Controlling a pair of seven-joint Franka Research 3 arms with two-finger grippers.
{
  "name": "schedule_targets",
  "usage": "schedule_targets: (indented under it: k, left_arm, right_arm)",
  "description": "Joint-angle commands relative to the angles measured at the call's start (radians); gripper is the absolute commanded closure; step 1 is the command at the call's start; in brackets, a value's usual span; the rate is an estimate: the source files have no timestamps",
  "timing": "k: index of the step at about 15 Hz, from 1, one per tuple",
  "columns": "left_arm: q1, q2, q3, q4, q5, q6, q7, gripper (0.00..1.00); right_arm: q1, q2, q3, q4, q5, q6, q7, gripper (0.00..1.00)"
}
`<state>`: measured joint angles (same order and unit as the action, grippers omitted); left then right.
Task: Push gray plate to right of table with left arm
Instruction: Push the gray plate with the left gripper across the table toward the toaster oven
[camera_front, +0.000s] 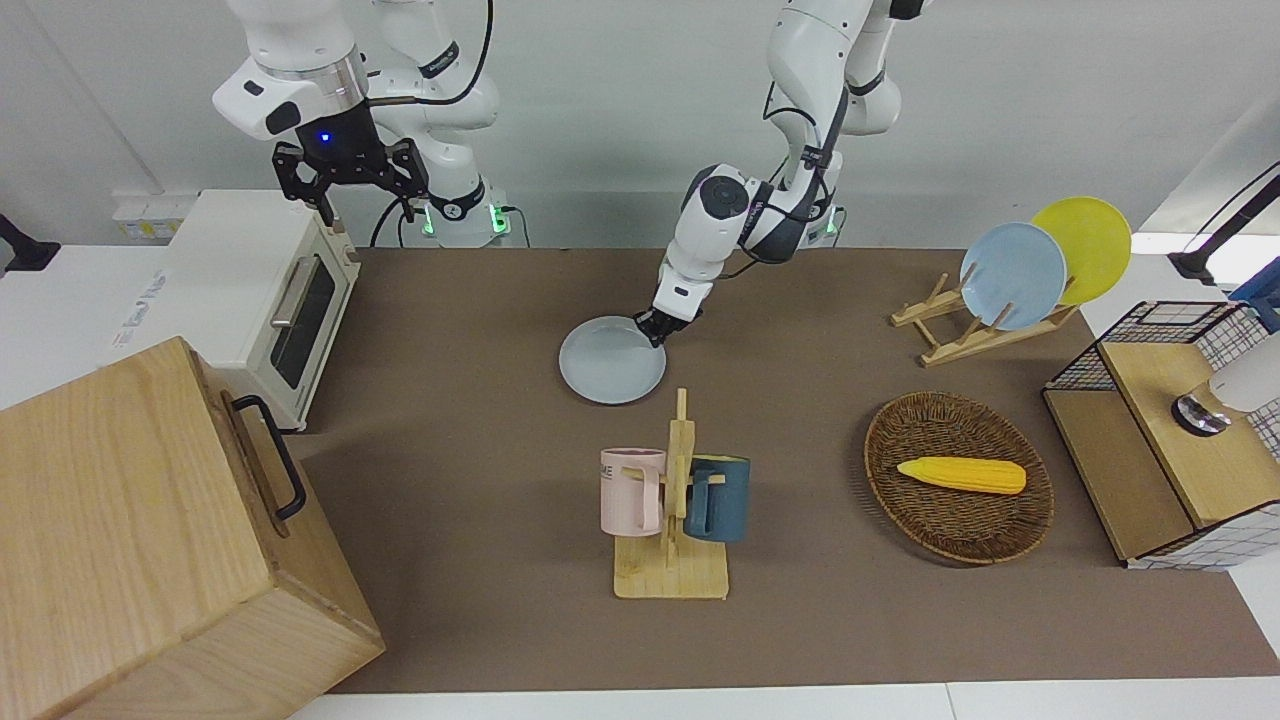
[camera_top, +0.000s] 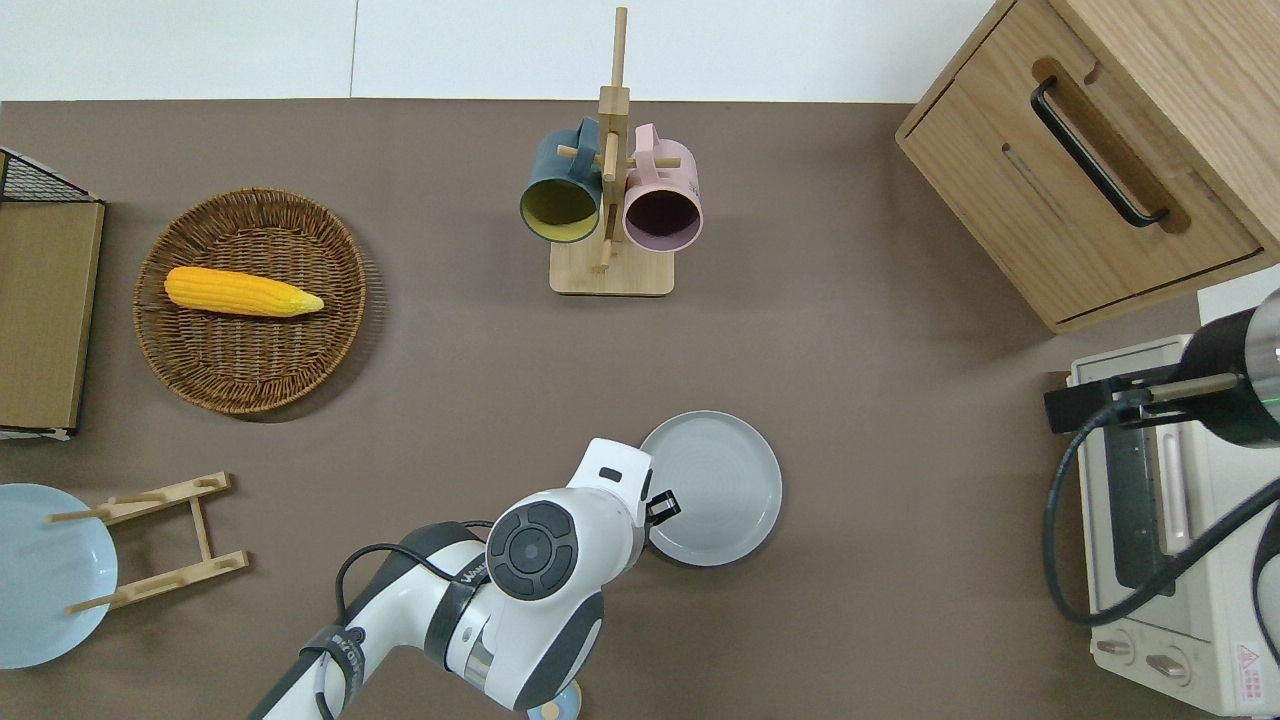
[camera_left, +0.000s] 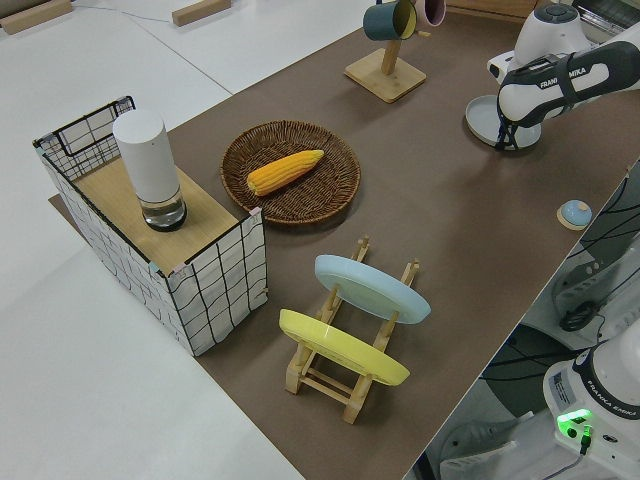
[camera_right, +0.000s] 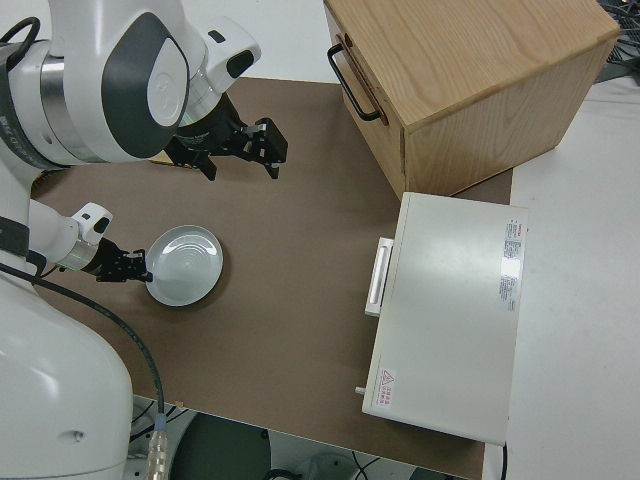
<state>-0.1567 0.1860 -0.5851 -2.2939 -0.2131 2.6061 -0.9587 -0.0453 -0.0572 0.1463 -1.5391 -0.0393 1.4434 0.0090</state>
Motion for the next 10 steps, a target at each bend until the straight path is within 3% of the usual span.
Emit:
schedule_targets:
  k: [1, 6, 10]
  left_arm:
    - [-0.04, 0.093, 0.005, 0.028, -0.008, 0.075, -0.018, 1.0]
    - [-0.052, 0.13, -0.005, 0.07, -0.008, 0.1, -0.028, 1.0]
    - [-0.076, 0.179, -0.033, 0.109, 0.004, 0.13, -0.119, 1.0]
  right_arm:
    - [-0.007, -0.007, 0.002, -0.004, 0.002, -0.001, -0.02, 0.005]
    - [-0.007, -0.007, 0.001, -0.004, 0.002, -0.001, -0.02, 0.005]
    - [-0.007, -0.007, 0.002, -0.004, 0.002, -0.001, -0.02, 0.005]
